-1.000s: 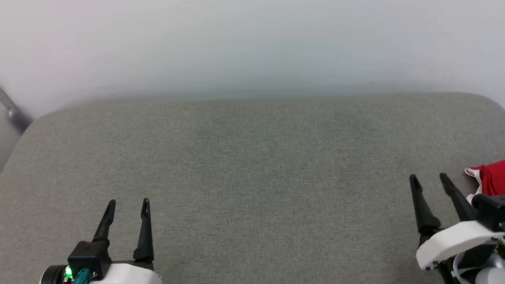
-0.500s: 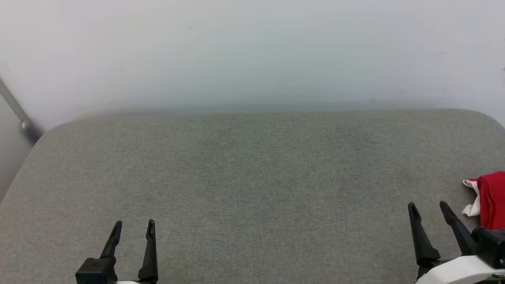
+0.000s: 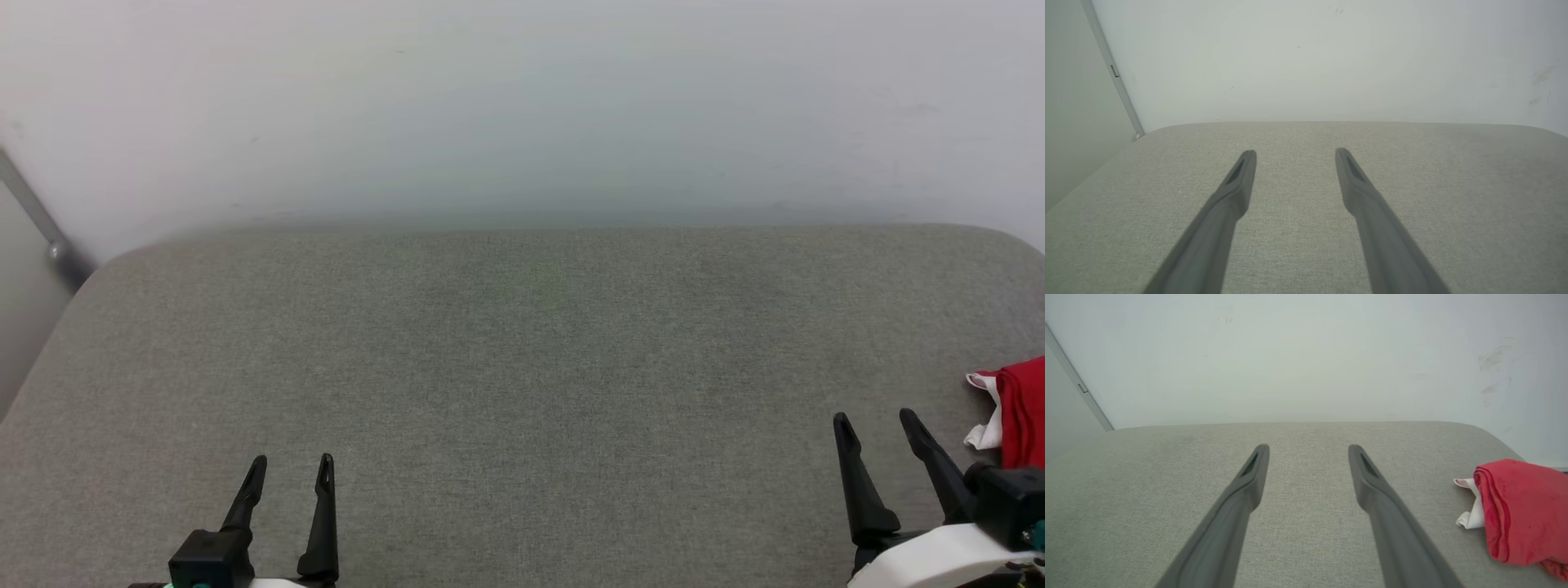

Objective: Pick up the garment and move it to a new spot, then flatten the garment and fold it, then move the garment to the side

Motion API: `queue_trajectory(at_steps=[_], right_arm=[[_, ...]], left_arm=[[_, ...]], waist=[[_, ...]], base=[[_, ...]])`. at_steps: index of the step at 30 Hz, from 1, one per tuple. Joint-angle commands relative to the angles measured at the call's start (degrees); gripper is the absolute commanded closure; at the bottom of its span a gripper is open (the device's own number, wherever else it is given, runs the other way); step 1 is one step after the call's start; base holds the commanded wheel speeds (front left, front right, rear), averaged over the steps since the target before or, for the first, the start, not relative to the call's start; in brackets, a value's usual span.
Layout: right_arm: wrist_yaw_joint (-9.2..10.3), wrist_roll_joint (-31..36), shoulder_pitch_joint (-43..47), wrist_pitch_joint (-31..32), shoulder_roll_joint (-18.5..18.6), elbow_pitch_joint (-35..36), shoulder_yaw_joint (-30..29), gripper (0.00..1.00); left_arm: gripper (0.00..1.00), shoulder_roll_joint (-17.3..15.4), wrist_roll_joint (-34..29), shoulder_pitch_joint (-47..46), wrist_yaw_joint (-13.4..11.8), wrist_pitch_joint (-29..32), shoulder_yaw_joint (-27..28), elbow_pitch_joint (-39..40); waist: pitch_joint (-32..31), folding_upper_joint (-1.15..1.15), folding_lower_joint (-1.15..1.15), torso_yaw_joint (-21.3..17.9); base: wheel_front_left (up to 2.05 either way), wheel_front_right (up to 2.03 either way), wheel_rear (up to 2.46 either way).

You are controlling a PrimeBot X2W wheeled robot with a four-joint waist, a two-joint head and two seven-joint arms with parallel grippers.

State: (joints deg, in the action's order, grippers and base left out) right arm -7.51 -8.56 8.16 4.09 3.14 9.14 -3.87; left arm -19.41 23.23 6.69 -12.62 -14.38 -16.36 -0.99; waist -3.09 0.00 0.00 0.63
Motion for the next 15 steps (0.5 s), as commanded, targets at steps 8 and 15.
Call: queue_trajectory(at_steps=[8, 15], right_arm=[[0.05, 0.6, -1.1, 0.2, -0.3, -0.4, 1.3, 0.00], [-0.01, -1.1, 0.4, -0.1, -0.1, -2.3, 1.4, 1.00]], left_arm=[[0.00, 0.1, 0.3, -2.1, 0.9, -0.5, 0.5, -1.0], [1.00, 1.1, 1.6, -0.6, 1.3, 0.0, 0.1, -2.4]], waist=[[0.5, 0.00, 0.00, 0.4], [0.6, 0.00, 0.01, 0.4]], base=[[0.00, 0.00, 0.00], [0.00, 0.00, 0.00]])
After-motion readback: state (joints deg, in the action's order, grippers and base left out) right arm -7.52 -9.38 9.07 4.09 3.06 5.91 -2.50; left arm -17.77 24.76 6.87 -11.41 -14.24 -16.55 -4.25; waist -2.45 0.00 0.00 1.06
